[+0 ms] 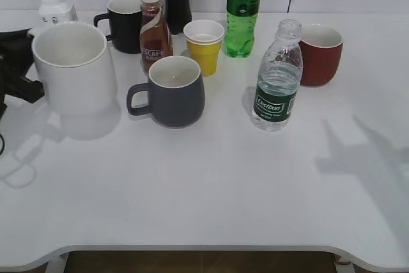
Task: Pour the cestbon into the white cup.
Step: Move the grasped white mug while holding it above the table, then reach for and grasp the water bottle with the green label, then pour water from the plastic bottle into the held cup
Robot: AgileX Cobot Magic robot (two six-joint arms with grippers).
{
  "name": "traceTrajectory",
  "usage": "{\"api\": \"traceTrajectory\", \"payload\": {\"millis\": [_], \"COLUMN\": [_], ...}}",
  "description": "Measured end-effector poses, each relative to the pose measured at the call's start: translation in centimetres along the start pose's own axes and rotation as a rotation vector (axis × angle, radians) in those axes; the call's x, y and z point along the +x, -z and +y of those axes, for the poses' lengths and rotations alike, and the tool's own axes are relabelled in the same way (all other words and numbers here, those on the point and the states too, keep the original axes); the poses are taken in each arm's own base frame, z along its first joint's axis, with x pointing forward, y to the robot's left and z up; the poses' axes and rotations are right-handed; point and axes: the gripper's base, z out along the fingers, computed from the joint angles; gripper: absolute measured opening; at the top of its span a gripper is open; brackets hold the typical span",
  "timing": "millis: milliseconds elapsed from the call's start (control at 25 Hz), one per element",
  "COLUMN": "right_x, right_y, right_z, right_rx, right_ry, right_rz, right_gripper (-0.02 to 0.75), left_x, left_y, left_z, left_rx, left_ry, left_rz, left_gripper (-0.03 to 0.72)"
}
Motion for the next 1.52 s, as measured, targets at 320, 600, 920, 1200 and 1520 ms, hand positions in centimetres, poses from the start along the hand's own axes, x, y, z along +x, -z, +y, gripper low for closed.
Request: {"api": "traceTrajectory", "payload": {"millis": [320, 600, 920, 1200, 1520], "right_x": [7.7, 12.2, 14.3, 14.1, 8.1], "right_y": [-3.8, -7.9, -13.4, -15.5, -14.5], "right_z": [1.4, 1.6, 2.5, 3.2, 7.9], "right_rx": [-0.247, -0.344, -0.477, -0.581, -0.668], "right_ry": [0.053, 0.054, 0.004, 0.04, 0.406], "right_rz": [0.129, 0.31, 0.347, 0.384, 0.336], "right_gripper": [0.491, 0.659, 0.648, 0.452, 0.452], "left_x": [-1.5, -2.2, -2.4, -2.3, -2.9], "left_y": [0.6, 0.7, 0.2, 0.0, 0.3], "left_z": [0.1, -1.4, -4.7, -6.7, -8.0], "left_rx": [-0.013, 0.039, 0.162, 0.214, 0.254], "left_ry": [0.023, 0.01, 0.001, 0.016, 0.07], "left_rz": [-0.015, 0.024, 0.067, 0.118, 0.131], "left_gripper": [0.041, 0.041, 0.041, 0.041, 0.04]}}
